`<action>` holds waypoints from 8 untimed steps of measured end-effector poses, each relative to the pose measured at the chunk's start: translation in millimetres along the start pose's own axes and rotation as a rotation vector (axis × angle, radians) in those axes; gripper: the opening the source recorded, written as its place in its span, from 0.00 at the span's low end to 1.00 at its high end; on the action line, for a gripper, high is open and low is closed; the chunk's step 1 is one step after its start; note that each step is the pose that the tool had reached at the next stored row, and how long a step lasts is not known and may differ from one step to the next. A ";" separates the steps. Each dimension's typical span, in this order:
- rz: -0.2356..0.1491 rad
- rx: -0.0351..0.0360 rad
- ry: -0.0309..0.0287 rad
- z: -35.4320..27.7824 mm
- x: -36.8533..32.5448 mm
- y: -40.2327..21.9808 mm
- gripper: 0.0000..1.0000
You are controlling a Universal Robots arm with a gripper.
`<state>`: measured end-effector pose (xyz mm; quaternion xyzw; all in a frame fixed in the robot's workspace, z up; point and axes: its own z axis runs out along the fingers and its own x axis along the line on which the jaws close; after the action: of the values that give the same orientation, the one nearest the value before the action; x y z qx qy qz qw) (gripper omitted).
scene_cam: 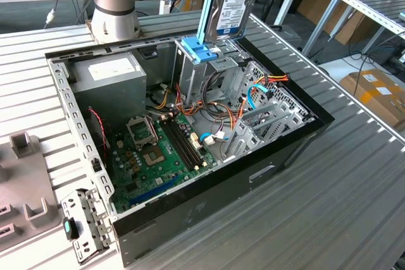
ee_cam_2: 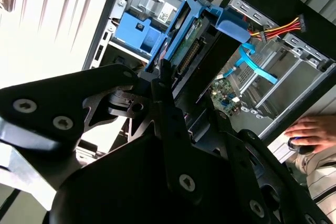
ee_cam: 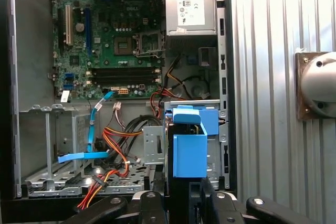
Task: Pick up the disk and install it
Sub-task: 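Insert the disk into the insertion slot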
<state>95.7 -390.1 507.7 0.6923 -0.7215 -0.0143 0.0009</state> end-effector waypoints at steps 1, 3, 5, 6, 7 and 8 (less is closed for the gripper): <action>0.000 0.0000 0.0000 0.0 0.6 0.0 0.35; 0.000 0.0000 0.0000 0.0 2.4 -0.1 0.35; 0.000 0.0000 0.0001 -0.1 6.4 -0.3 0.35; 0.000 0.0000 0.0002 -0.2 9.8 -0.4 0.35; 0.000 0.0000 0.0001 -0.2 11.5 -0.5 0.35; 0.000 0.0000 0.0001 -0.3 13.5 -0.6 0.35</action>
<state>95.7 -403.6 507.7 0.6923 -0.7215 -0.0142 0.0009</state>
